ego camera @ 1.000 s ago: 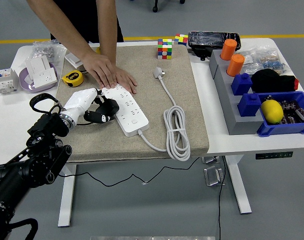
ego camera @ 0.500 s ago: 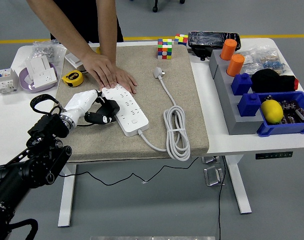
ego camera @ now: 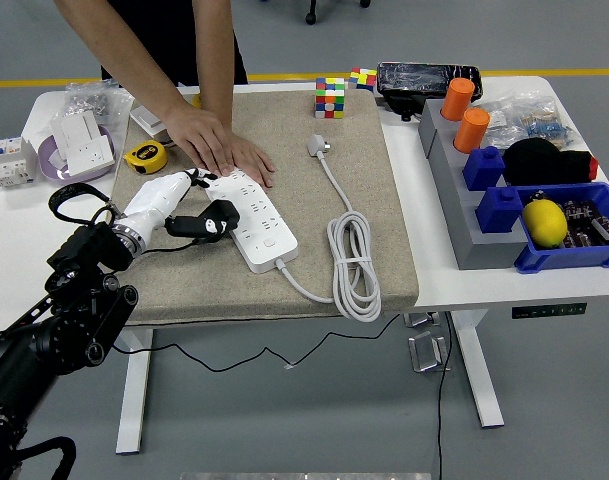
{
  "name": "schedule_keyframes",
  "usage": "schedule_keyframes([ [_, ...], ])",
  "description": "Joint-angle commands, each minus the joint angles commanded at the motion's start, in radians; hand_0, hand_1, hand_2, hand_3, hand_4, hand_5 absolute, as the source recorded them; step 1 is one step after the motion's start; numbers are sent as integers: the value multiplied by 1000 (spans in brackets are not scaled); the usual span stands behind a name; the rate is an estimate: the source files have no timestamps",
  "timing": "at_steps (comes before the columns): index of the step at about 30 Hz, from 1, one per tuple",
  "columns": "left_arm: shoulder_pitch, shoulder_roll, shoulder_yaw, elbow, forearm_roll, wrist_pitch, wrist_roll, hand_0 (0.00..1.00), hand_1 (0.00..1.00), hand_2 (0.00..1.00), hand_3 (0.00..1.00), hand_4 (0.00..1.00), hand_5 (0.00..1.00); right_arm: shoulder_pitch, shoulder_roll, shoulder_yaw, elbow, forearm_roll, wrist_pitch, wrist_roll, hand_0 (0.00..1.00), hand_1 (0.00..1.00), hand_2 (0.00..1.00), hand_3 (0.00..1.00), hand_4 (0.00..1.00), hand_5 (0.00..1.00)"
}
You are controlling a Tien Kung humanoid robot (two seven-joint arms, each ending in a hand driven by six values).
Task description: Pick up the plug,place it near the board,insert it into the board,press the button
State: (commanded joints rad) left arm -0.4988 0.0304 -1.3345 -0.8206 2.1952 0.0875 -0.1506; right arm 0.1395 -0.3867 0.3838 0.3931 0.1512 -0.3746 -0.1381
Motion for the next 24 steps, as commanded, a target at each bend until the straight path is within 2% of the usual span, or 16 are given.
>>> schedule_keyframes([
  [4,44,-8,-32,-78,-143,39,9,917,977,971,978,998,998,-2,3,5,0,-1,-1,0,803,744,733,758,998,998],
  [9,121,-23,-54,-211,-336,102,57,917,977,971,978,998,998,-6,7,12,-1,-4,-1,1,803,744,733,758,998,998],
  [10,150,-22,-46,-254,-382,124,74,907,972,946,929,998,998,-9,8,16,0,-6,-2,2,796,743,733,758,998,998],
  [11,168,-20,-38,-287,-427,131,82,907,972,946,929,998,998,-9,9,16,-1,-6,-1,2,796,743,733,758,998,998],
  [15,249,-13,-9,-407,-590,127,108,907,972,946,929,998,998,-11,10,21,-1,-8,-2,3,796,743,733,758,998,998],
  [16,276,-9,6,-439,-635,119,115,937,977,953,931,998,998,-11,10,21,-1,-9,-2,3,797,742,733,758,998,998],
  [20,346,-4,40,-518,-782,97,124,937,977,953,931,998,998,-11,10,23,-1,-10,-3,3,797,742,733,758,998,998],
  [24,384,-3,65,-542,-760,78,127,949,980,952,924,998,998,-13,11,22,-1,-10,-3,3,796,743,733,758,998,998],
])
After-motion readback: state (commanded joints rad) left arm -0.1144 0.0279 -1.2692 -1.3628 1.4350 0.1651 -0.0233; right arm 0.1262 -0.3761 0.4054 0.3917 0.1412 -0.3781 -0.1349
